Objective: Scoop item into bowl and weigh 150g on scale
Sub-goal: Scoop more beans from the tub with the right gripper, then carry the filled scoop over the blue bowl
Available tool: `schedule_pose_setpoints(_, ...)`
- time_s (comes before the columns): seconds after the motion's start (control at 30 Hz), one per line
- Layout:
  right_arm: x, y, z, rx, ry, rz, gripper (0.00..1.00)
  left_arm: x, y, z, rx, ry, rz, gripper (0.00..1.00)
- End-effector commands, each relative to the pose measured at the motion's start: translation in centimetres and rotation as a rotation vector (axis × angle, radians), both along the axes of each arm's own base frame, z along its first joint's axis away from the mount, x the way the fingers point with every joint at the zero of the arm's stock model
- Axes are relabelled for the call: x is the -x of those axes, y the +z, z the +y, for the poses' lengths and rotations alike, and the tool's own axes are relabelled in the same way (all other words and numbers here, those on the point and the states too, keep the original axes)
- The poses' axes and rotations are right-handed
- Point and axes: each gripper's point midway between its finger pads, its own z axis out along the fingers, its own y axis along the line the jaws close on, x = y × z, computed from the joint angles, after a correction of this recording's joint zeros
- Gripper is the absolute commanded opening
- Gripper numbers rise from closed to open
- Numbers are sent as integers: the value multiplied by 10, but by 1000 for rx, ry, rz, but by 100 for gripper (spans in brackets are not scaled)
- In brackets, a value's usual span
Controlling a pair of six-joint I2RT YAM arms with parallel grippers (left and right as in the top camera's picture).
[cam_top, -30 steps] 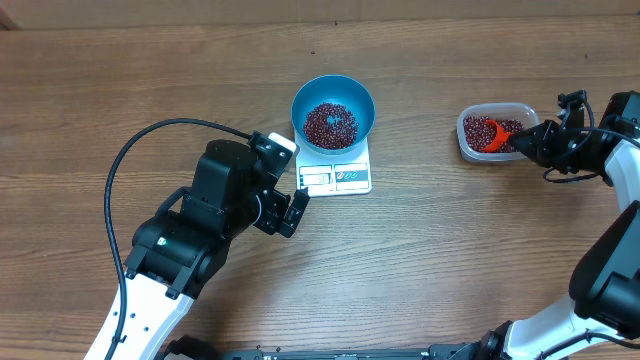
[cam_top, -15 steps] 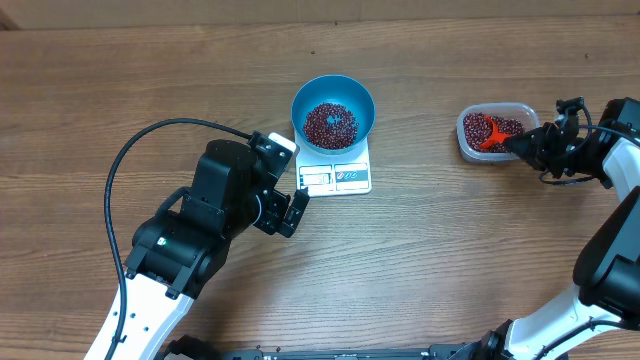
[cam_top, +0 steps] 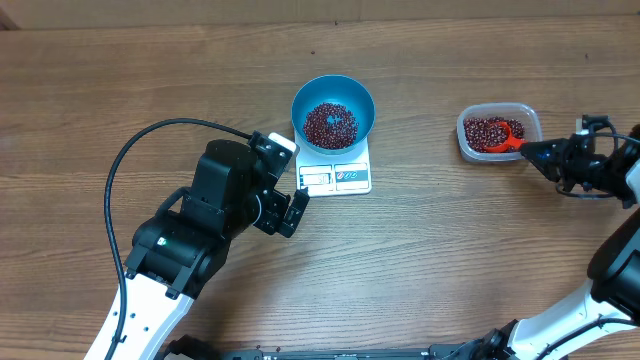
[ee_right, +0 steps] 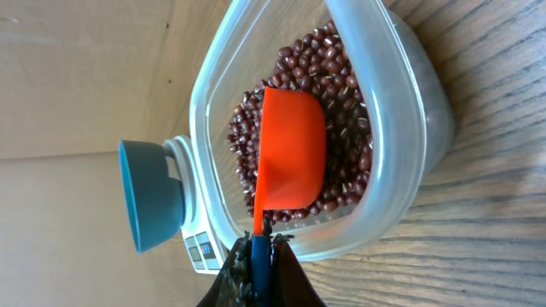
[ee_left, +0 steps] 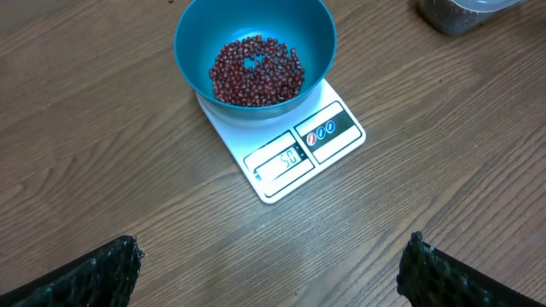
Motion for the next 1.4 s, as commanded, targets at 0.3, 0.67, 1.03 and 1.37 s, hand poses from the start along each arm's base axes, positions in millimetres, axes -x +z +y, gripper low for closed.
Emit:
schedule_pose_setpoints(0.3, -4, 39, 16, -213, 27, -152, 4, 0, 7, -1, 7, -15, -23, 100)
schedule_pose_setpoints(0.67, -5, 49, 19, -267, 32, -181, 4, 0, 7, -1, 7, -15, -23, 100)
schedule_pose_setpoints(1.03, -5, 65, 24, -345, 47, -236, 4, 0, 7, -1, 7, -15, -23, 100)
schedule_pose_setpoints(1.37, -6, 69, 43, -384, 86, -227, 4, 0, 7, 0, 7, -14, -23, 100)
